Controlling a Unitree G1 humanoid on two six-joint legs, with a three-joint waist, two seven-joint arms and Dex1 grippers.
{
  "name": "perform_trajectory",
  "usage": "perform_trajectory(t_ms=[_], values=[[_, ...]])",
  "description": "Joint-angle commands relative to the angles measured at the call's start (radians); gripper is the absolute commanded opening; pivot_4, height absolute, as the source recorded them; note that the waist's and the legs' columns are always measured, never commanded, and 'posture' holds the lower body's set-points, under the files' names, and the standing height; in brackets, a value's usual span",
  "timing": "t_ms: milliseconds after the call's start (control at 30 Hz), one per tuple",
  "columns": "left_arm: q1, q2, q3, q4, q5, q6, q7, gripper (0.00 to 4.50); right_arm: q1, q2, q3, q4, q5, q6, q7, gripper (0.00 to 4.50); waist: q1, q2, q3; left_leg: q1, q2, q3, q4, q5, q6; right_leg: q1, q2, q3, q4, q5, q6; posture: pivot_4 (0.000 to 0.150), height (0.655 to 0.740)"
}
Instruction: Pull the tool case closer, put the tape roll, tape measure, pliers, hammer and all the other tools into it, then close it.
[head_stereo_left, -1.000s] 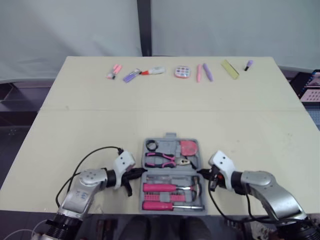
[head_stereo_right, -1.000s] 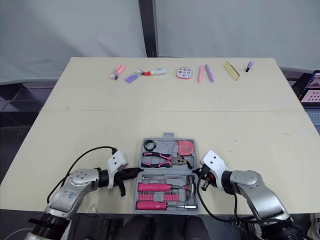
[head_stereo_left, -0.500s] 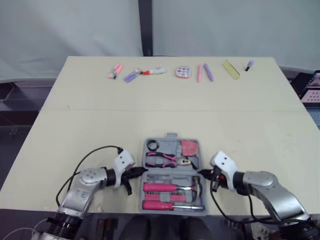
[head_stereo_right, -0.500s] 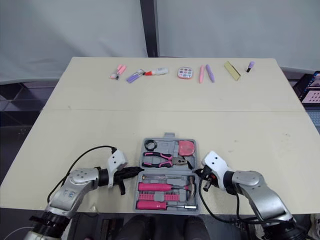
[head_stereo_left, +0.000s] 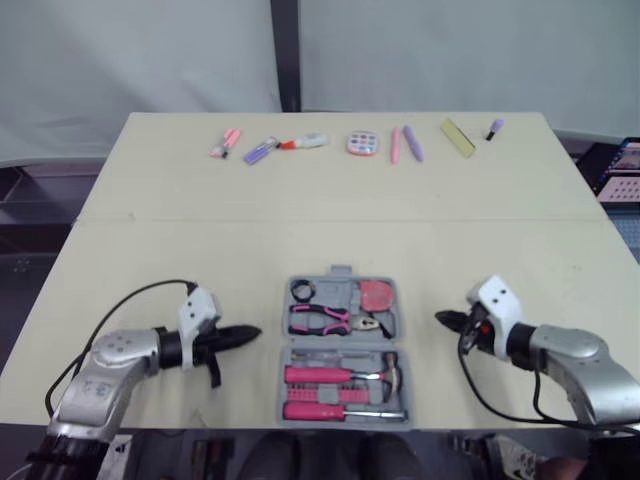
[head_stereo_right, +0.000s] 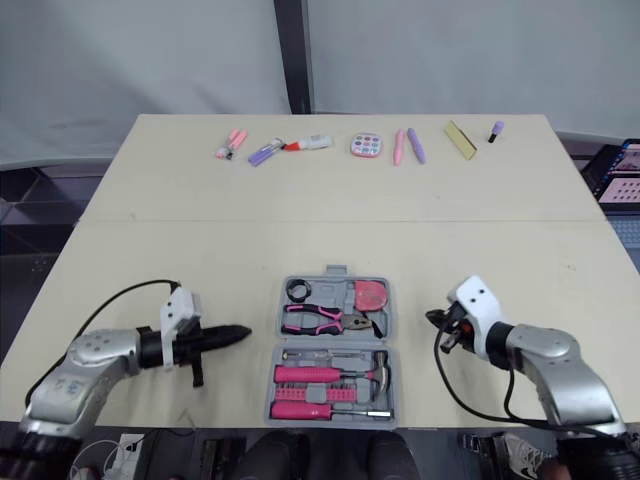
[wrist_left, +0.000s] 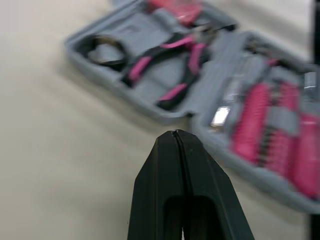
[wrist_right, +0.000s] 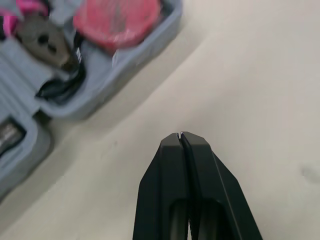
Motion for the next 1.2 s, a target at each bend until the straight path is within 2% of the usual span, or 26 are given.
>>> perform_trajectory(t_ms=[33,267,433,533,767,867,1033,1200], values=[[0.066,0.027,-0.016,-0.144,-0.025,-0.001,-0.025,0.0,-0.052,0.023,-0.029,0.031,0.021,0.012,-0.036,0.09,0.0,0.0,0.0,0.0,0.0,0.0,0.0,0.0,0.0,0.0,0.0,0.001,0.0,0.0,0.0,0.15,0.74],[0.118,0.006,-0.119,-0.198,0.041,-0.058,0.003,0.0,-0.121,0.07,0.008,0.108,-0.013,-0.008,-0.082,0.09,0.003,0.001,0.0,0.0,-0.001,0.0,0.0,0.0,0.0,0.0,0.002,0.001,0.0,0.0,0.0,0.15,0.74],[0.129,-0.018,-0.208,-0.146,0.135,-0.153,0.022,0.0,-0.175,0.127,-0.008,0.149,0.036,0.073,-0.103,0.09,0.001,0.001,0.0,0.0,0.0,0.001,-0.001,0.0,0.0,0.0,0.002,0.0,0.0,0.0,0.0,0.15,0.74],[0.138,-0.037,-0.248,-0.105,0.178,-0.217,0.023,0.0,-0.207,0.147,-0.021,0.166,0.064,0.122,-0.104,0.86,0.001,0.001,0.0,0.0,0.0,0.001,-0.001,0.0,0.0,0.0,0.003,-0.001,0.0,0.0,0.0,0.15,0.74],[0.131,-0.089,-0.279,-0.012,0.227,-0.314,0.052,0.0,-0.243,0.138,-0.026,0.186,0.117,0.208,-0.068,4.39,0.003,0.001,0.001,0.0,-0.001,0.001,-0.001,0.0,0.0,0.0,0.002,-0.002,0.0,0.0,0.0,0.15,0.74],[0.11,-0.125,-0.28,0.063,0.255,-0.373,0.071,0.0,-0.271,0.137,-0.032,0.213,0.146,0.245,-0.054,4.46,0.001,0.001,0.001,0.0,-0.001,0.001,-0.001,0.001,0.001,0.0,0.002,-0.003,0.0,0.0,0.0,0.15,0.74],[0.093,-0.17,-0.265,0.079,0.226,-0.379,0.084,0.0,-0.295,0.148,-0.047,0.257,0.186,0.27,-0.043,4.46,0.001,0.001,0.001,0.0,-0.001,0.001,-0.001,0.001,0.001,-0.001,0.002,-0.005,0.001,0.0,0.0,0.15,0.74],[0.05,-0.191,-0.294,0.149,0.271,-0.395,0.092,0.0,-0.295,0.155,-0.037,0.267,0.195,0.27,-0.043,4.46,0.001,0.001,0.001,0.001,-0.001,0.001,-0.001,0.001,0.001,-0.001,0.002,-0.005,0.001,0.0,0.0,0.15,0.74]])
